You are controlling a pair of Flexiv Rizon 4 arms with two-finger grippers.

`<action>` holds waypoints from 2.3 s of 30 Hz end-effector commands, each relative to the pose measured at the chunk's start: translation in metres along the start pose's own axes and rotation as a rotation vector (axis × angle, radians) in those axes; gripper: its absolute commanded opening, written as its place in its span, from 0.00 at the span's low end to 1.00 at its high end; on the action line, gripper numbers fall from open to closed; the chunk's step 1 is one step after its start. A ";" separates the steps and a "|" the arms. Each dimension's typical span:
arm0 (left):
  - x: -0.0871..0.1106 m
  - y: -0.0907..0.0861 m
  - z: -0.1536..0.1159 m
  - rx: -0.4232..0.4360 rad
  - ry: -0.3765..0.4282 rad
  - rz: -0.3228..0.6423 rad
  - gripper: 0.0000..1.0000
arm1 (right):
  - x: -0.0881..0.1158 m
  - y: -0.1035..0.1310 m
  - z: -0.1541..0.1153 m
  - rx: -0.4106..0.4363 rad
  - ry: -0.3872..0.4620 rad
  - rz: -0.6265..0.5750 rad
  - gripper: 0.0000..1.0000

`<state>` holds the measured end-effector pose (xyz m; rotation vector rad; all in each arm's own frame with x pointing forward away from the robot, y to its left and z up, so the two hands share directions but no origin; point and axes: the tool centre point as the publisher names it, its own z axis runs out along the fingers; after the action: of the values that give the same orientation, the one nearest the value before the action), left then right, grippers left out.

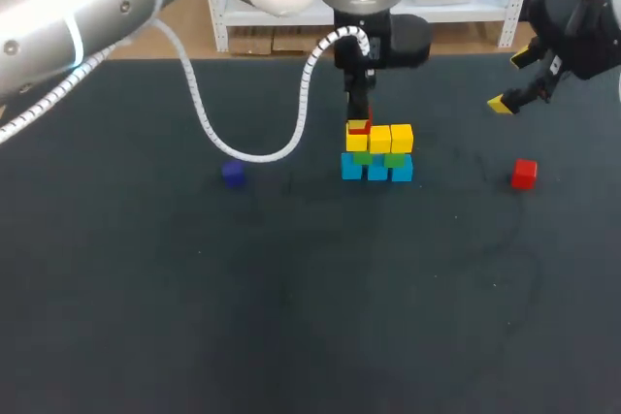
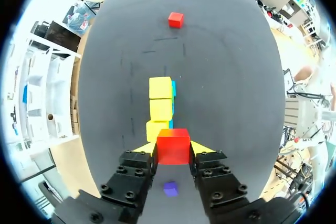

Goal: Place the blue cubes, place green cubes on the blue cubes, place the yellow cubes on the green cubes, then place the red cubes on the yellow cubes, and place purple cube on the red cubes.

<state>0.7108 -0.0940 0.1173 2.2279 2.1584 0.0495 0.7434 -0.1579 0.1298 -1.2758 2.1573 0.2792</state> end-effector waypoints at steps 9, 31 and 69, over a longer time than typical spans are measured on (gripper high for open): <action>-0.015 0.012 0.015 0.013 0.018 0.028 0.00 | 0.000 -0.001 0.000 -0.004 -0.003 -0.001 1.00; -0.018 0.032 0.023 0.022 0.032 0.026 0.00 | 0.000 -0.001 0.000 -0.004 -0.003 -0.001 1.00; -0.014 0.032 0.029 0.047 0.027 -0.002 0.38 | 0.000 -0.001 0.000 -0.004 -0.003 -0.001 1.00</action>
<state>0.7407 -0.1070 0.0895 2.2562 2.1914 0.0325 0.7434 -0.1579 0.1298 -1.2758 2.1573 0.2792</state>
